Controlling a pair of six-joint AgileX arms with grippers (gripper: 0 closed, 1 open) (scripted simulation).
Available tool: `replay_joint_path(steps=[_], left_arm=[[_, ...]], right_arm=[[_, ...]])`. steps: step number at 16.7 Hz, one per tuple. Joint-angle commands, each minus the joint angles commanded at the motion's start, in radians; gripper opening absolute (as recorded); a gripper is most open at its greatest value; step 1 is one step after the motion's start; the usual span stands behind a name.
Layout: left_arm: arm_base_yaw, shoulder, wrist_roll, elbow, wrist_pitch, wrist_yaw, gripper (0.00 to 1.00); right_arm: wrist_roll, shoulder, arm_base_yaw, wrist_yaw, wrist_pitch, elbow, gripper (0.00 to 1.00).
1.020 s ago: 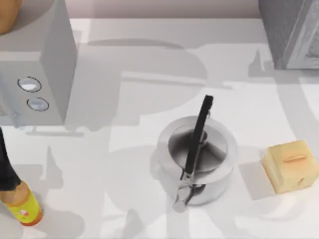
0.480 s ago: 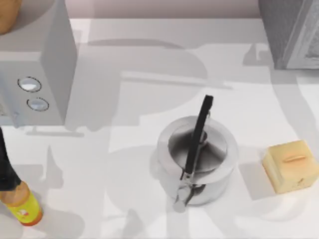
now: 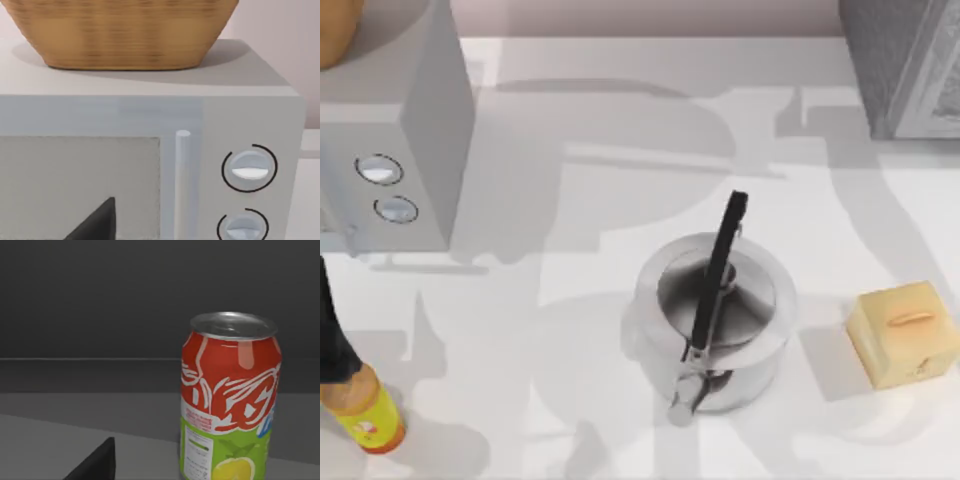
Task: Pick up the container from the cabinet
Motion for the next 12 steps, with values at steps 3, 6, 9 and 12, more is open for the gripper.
replay_joint_path(steps=[3, 6, 9, 12], left_arm=[[0.0, 0.0, 0.0, 0.0, 0.0, 0.0, 1.0], [0.0, 0.0, 0.0, 0.0, 0.0, 0.0, 1.0], [0.0, 0.0, 0.0, 0.0, 0.0, 0.0, 1.0], [0.0, 0.0, 0.0, 0.0, 0.0, 0.0, 1.0]], right_arm=[[-0.002, 0.0, 0.019, 0.019, 0.016, -0.018, 1.0], [-0.001, 0.004, 0.012, 0.013, 0.015, -0.012, 1.0], [-0.001, 0.077, -0.014, -0.013, 0.028, 0.052, 1.0], [-0.001, 0.181, -0.043, -0.04, 0.043, 0.131, 1.0]])
